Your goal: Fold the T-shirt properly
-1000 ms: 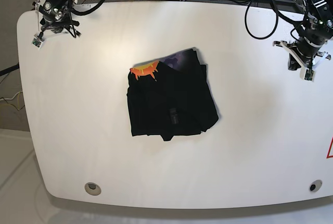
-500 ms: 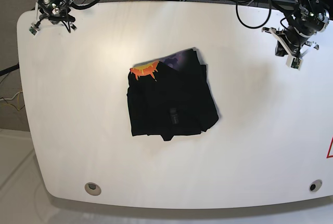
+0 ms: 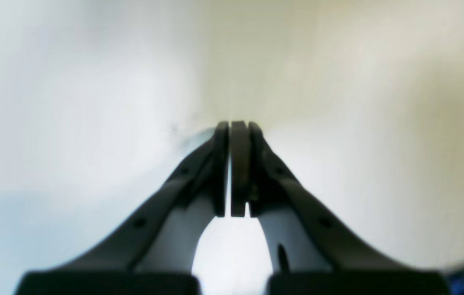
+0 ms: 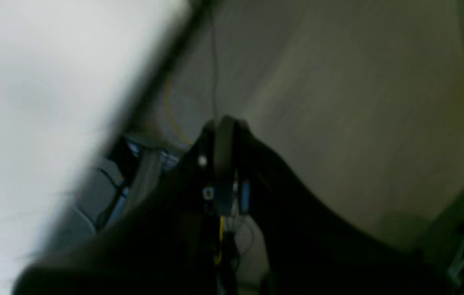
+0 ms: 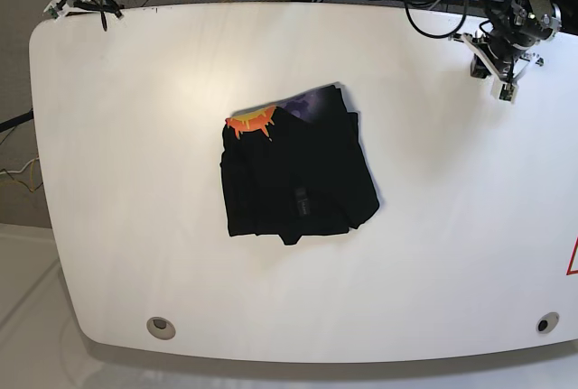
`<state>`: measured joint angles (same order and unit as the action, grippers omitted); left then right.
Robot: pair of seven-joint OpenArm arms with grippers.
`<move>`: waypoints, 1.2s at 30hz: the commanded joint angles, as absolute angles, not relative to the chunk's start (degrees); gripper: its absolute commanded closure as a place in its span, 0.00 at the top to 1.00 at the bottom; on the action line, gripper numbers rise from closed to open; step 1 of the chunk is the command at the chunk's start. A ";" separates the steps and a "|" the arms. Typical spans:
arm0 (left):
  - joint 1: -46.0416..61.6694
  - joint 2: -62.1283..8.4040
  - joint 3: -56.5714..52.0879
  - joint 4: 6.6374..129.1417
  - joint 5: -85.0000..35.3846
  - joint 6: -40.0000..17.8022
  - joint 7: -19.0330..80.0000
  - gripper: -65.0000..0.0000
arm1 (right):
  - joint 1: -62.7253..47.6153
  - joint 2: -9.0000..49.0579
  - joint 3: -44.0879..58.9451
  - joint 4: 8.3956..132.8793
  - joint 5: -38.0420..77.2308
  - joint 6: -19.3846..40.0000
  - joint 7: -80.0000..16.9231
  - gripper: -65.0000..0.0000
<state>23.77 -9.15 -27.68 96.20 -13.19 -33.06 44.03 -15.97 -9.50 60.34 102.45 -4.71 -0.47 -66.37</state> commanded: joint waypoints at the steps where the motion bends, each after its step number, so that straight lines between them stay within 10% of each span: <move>1: 24.57 -8.66 -26.24 91.38 -9.27 -33.27 49.80 0.00 | -16.31 -9.00 61.23 100.26 -5.41 -0.66 -66.15 0.00; 16: 24.66 -8.92 -23.43 82.07 -8.40 -33.27 49.63 0.00 | -15.87 -9.00 62.46 88.04 -5.49 -0.66 -64.75 0.00; 36: 31.25 -10.15 -25.27 106.42 -8.48 -33.27 50.42 0.00 | -15.96 -9.00 62.20 88.13 -5.49 -0.40 -64.31 0.00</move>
<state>30.46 -9.87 -24.77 105.51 -9.04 -33.45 49.32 -15.86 -9.54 62.15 87.29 -5.13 -0.21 -64.53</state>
